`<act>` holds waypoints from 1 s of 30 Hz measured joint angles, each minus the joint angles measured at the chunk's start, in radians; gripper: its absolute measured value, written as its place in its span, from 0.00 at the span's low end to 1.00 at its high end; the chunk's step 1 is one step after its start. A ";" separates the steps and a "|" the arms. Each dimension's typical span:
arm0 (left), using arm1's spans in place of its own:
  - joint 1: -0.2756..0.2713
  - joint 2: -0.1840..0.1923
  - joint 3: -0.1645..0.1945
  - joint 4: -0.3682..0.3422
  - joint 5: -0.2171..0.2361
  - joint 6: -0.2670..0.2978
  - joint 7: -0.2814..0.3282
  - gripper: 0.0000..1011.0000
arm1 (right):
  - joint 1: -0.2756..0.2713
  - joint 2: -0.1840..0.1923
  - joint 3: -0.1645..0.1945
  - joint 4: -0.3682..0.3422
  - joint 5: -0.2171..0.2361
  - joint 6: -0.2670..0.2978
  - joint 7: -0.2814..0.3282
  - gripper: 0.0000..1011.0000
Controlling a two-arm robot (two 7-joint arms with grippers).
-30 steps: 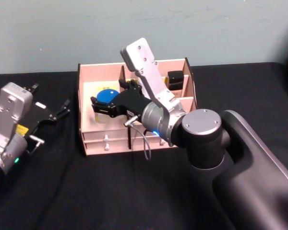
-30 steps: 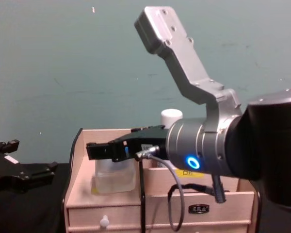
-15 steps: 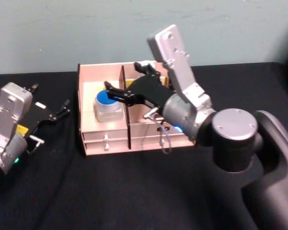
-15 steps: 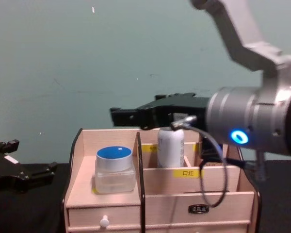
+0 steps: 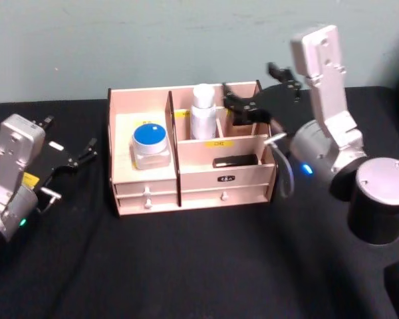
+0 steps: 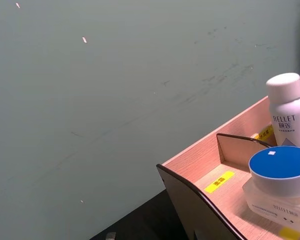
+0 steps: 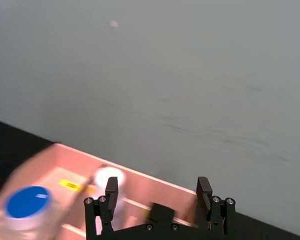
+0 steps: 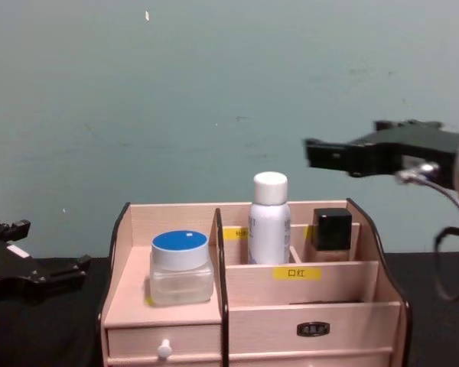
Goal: Pick up the facial cleanser and watermelon frost from the table and place them into the tiered storage box.
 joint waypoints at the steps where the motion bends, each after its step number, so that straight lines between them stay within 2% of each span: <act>1: 0.000 0.000 0.000 0.000 0.000 0.000 0.000 1.00 | -0.001 -0.001 0.009 0.005 -0.002 -0.003 -0.005 0.99; 4: 0.000 0.000 0.000 0.000 0.000 0.000 0.000 1.00 | 0.000 -0.004 0.046 0.038 -0.015 -0.016 -0.031 0.99; 11: 0.000 0.000 0.000 0.000 0.000 0.000 0.000 1.00 | 0.023 -0.015 0.097 0.110 -0.037 -0.042 -0.064 0.99; 16: 0.000 0.000 0.000 0.000 0.000 0.000 0.000 1.00 | 0.041 -0.024 0.119 0.156 -0.048 -0.054 -0.075 0.99; 21: 0.000 0.000 0.000 0.000 0.000 0.000 0.000 1.00 | 0.068 -0.038 0.146 0.220 -0.041 -0.068 -0.067 0.99; 30: 0.000 0.000 0.000 0.000 0.000 0.000 0.000 1.00 | 0.114 -0.048 0.163 0.327 -0.035 -0.084 -0.054 0.99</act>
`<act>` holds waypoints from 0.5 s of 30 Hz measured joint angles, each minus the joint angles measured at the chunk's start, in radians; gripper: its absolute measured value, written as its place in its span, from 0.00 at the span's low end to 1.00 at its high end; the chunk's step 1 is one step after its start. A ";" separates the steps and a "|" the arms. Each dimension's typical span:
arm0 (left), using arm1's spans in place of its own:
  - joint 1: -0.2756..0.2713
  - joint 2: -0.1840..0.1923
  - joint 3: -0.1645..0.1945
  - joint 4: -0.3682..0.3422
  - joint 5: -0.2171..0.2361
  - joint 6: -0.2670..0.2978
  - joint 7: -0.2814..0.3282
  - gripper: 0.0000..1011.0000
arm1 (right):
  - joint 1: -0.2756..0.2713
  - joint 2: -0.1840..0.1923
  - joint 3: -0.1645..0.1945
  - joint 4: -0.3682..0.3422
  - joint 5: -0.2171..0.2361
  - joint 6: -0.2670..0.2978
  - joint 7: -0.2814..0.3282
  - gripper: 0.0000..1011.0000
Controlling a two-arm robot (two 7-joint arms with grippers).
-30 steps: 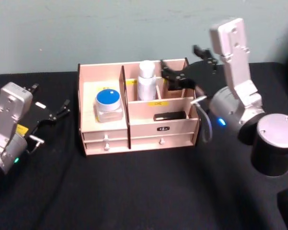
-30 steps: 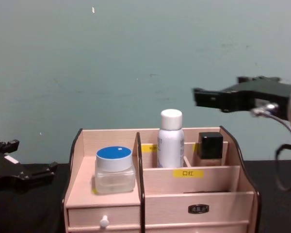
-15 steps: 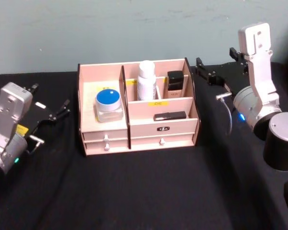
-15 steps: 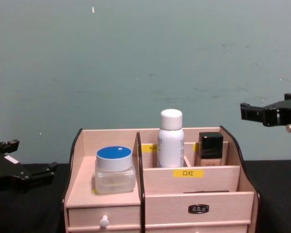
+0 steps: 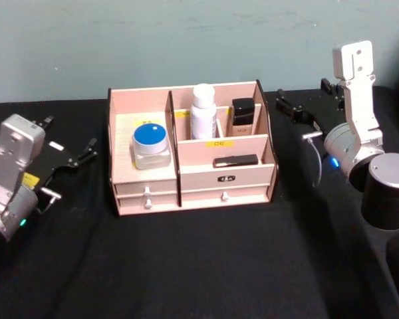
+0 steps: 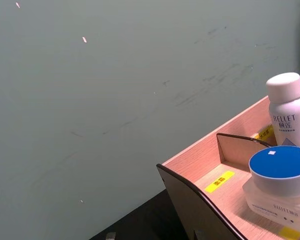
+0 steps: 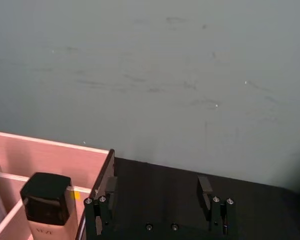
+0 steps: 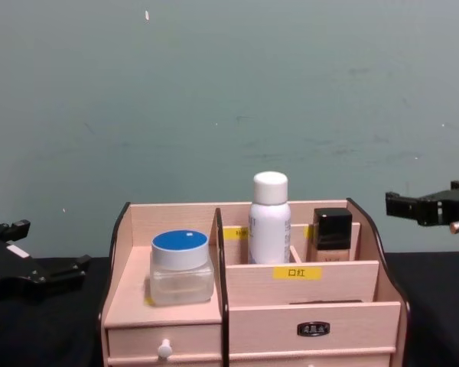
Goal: Pick up the facial cleanser and watermelon frost from the table and place them into the tiered storage box.
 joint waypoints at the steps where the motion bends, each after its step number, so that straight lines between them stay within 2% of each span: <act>1: 0.000 0.000 0.000 0.000 0.000 0.000 0.000 1.00 | 0.002 0.000 0.000 0.005 0.000 0.000 0.001 0.99; 15: 0.000 0.000 0.000 0.000 0.000 0.000 0.000 1.00 | 0.005 0.000 0.000 0.014 0.001 0.000 0.004 0.99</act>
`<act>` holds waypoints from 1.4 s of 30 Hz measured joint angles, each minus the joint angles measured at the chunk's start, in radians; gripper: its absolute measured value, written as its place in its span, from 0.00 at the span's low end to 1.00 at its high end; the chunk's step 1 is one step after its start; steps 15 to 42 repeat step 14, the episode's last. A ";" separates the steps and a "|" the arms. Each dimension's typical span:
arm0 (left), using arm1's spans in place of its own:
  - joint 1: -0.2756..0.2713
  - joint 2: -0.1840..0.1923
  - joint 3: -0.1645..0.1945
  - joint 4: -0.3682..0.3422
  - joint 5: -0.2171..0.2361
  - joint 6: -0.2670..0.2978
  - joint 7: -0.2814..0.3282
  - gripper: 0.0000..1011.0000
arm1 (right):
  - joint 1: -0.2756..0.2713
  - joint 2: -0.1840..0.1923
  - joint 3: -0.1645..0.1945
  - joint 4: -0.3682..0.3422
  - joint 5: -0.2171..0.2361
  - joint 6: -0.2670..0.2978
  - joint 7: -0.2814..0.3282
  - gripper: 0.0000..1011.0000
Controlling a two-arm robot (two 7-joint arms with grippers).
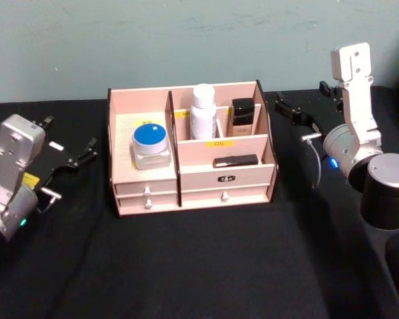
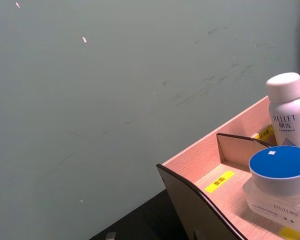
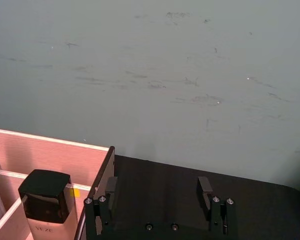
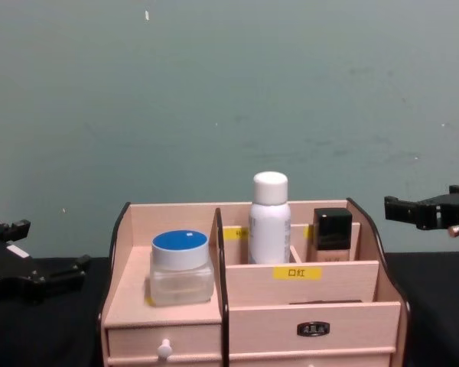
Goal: Pick up the facial cleanser and watermelon frost from the table and place them into the tiered storage box.
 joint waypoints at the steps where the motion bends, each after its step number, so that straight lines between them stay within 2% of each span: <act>1: 0.000 0.000 0.000 0.000 0.000 0.000 0.000 1.00 | 0.000 0.000 0.000 -0.001 0.000 0.000 0.000 0.99; 42: 0.000 0.000 0.000 0.000 0.000 0.000 0.000 1.00 | -0.002 0.001 -0.001 -0.004 0.001 0.001 0.000 0.99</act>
